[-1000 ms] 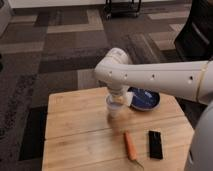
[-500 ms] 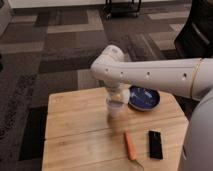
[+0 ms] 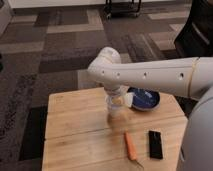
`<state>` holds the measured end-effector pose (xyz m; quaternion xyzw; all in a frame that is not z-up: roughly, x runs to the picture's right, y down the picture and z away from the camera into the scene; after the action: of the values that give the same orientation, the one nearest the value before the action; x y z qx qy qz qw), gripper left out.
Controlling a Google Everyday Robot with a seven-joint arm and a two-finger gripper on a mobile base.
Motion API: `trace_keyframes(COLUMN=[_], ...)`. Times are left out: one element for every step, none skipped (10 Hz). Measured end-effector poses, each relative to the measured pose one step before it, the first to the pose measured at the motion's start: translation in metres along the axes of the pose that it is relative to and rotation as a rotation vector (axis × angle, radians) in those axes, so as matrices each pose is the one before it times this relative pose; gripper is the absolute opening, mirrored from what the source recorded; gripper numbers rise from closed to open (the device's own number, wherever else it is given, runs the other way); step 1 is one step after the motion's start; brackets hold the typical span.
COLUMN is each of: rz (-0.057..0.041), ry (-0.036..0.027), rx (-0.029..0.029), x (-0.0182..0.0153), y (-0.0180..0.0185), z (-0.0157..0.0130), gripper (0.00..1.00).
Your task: Place the white sponge in the ceramic cup
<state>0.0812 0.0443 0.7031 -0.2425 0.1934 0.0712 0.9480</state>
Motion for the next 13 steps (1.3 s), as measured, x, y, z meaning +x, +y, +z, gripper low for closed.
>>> trace_keyframes(rz=[-0.00319, 0.00067, 0.00274, 0.00225, 0.00203, -0.00032, -0.00206, -0.00082, 0.00018, -0.00024, 0.00027, -0.00017, 0.00028], ry=[0.01857, 0.01503, 0.00506, 0.00108, 0.00111, 0.00005, 0.00010, -0.00023, 0.00012, -0.00029, 0.00007, 0.00001, -0.00003], rx=[-0.00184, -0.00011, 0.00099, -0.00053, -0.00021, -0.00015, -0.00051, -0.00025, -0.00010, 0.00035, -0.00006, 0.00002, 0.00001], x=[-0.00104, -0.00117, -0.00066, 0.00127, 0.00106, -0.00016, -0.00112, -0.00033, 0.00011, -0.00023, 0.00013, -0.00008, 0.00014], y=[-0.00005, -0.00079, -0.00073, -0.00018, -0.00041, 0.00007, 0.00029, 0.00028, -0.00002, -0.00006, -0.00003, 0.00001, -0.00004], z=[0.00190, 0.00192, 0.00129, 0.00029, 0.00034, 0.00008, 0.00033, 0.00001, 0.00011, -0.00025, 0.00005, 0.00002, -0.00001], gripper=[0.00, 0.00, 0.00, 0.02, 0.09, 0.18, 0.34, 0.47, 0.58, 0.68, 0.78, 0.80, 0.80])
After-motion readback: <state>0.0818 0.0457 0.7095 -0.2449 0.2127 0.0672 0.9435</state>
